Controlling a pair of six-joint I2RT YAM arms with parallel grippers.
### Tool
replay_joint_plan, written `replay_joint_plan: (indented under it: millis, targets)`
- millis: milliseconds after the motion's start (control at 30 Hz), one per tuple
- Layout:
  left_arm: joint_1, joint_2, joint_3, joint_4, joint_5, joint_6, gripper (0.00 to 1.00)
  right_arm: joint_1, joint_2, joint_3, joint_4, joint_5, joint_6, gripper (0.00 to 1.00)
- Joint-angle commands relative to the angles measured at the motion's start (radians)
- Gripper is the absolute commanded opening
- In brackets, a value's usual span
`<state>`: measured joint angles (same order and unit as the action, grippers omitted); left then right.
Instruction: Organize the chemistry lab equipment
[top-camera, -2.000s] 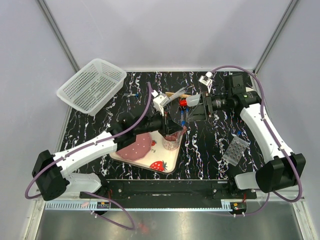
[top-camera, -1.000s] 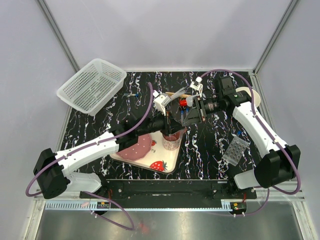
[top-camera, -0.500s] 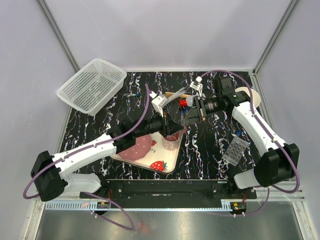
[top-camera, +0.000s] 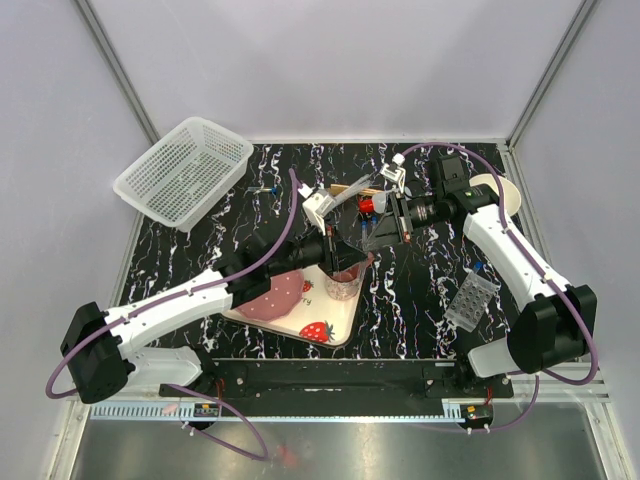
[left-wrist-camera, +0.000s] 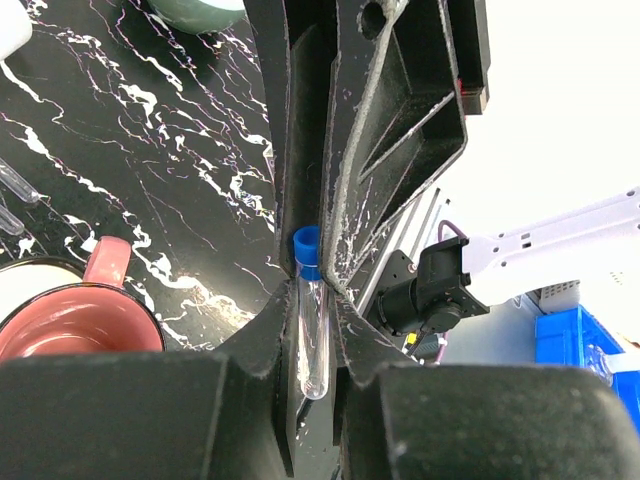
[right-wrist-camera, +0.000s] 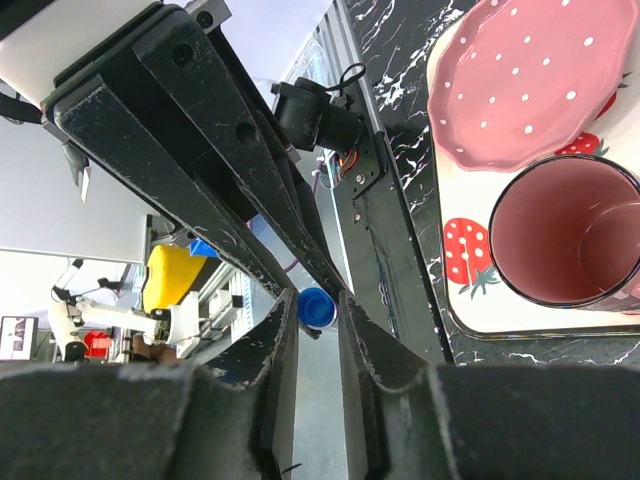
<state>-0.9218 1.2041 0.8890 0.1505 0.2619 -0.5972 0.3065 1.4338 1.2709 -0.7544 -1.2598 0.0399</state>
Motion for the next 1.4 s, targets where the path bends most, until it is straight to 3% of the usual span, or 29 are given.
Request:
replay_joint_plan:
  millis: [0, 267, 533, 667, 900, 1200, 1367]
  targets:
    - [-0.008, -0.034, -0.004, 0.136, 0.030, -0.021, 0.22, 0.002, -0.027, 0.007, 0.007, 0.003, -0.026, 0.14]
    - [-0.008, -0.173, -0.056, 0.083, -0.041, -0.018, 0.61, -0.063, -0.108, 0.028, -0.108, 0.155, -0.187, 0.13]
    - [0.034, -0.504, -0.133, -0.244, -0.306, 0.117, 0.98, -0.164, -0.206, 0.019, -0.290, 0.347, -0.415, 0.13]
    - [0.047, -0.678, -0.133, -0.498, -0.479, 0.203, 0.99, -0.214, -0.301, -0.031, -0.339, 0.549, -0.590, 0.13]
    - [0.047, -0.896, -0.203, -0.617, -0.687, 0.273, 0.99, -0.332, -0.496, -0.192, -0.316, 0.738, -0.762, 0.13]
    - [0.047, -0.810, -0.225, -0.608, -0.687, 0.300, 0.99, -0.624, -0.552, -0.378, -0.186, 0.706, -0.906, 0.13]
    - [0.047, -0.773, -0.223, -0.600, -0.665, 0.307, 0.99, -0.672, -0.535, -0.444, -0.083, 0.666, -0.931, 0.14]
